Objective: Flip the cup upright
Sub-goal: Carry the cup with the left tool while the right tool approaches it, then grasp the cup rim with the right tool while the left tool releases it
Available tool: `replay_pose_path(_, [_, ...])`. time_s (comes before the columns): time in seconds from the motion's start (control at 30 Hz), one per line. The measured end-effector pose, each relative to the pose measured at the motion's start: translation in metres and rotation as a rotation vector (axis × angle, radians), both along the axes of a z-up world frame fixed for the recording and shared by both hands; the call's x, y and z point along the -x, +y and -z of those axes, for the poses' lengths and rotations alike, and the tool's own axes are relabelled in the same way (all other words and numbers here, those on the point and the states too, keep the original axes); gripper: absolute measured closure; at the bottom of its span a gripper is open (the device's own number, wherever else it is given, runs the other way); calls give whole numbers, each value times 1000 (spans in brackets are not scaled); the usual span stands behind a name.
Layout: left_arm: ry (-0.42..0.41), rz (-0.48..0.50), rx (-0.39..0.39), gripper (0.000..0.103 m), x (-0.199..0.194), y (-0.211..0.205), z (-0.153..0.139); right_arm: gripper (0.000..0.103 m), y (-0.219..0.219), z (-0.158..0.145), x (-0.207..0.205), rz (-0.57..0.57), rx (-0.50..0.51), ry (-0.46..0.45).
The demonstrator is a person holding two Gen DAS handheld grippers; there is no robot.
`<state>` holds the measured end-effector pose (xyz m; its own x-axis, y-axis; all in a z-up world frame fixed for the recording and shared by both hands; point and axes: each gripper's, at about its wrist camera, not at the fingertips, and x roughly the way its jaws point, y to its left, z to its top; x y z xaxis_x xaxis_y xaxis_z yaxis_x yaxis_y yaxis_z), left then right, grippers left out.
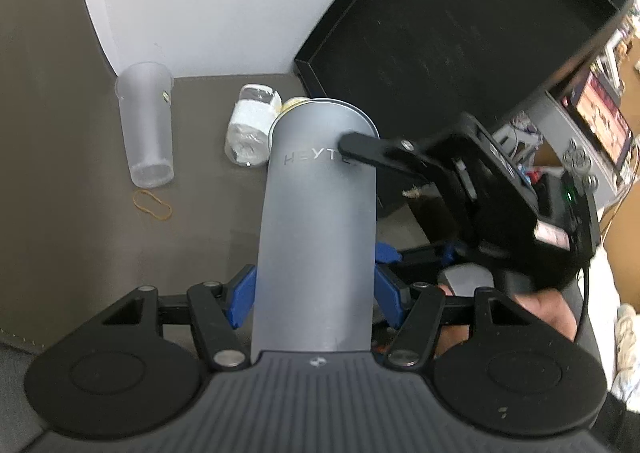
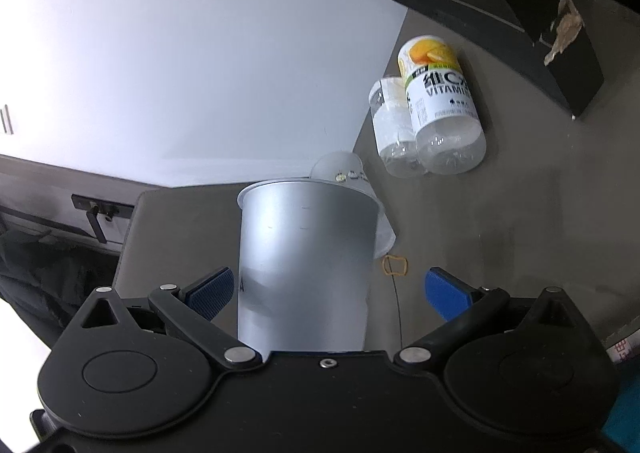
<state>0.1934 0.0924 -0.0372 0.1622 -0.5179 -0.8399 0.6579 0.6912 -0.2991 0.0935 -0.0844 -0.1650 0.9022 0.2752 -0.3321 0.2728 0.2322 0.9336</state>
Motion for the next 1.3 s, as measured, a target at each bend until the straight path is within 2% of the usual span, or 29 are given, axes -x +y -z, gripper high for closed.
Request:
replay_pose_path(0.2, [1,39,-17,41,14,0,3,0,-2,3,0,5,-5,9])
replay_pose_path(0.43, [20,56,-20,41,23,6,3,0,-9,1,4,28,33,17])
replay_pose_path(0.73, [14,63,-47,41,28,9,3,1,-9,2,-1,-33,41,20])
replay_pose_path(0.8, [17,63,-55,41,28,10,4,7,-7,0,-2,-48,57,23])
replay_pose_path(0.83, [19,63,-56,40,28,10,4,16,-7,-1,-2,-50,65,23])
replay_pose_path(0.93, [26,58,-76,40,28,11,5,17,-7,-3,-1,-64,82,23])
replay_pose_path(1.2, [28,43,-130,38,23,10,7,17,2,-30,6,-54,275,6])
replay_pose_path(1.27, [23,40,-131,38,22,10,5,17,7,-41,9,-48,352,-4])
replay_pose_path(1.3, [21,39,-131,38,22,10,5,17,14,-53,11,-44,448,-6])
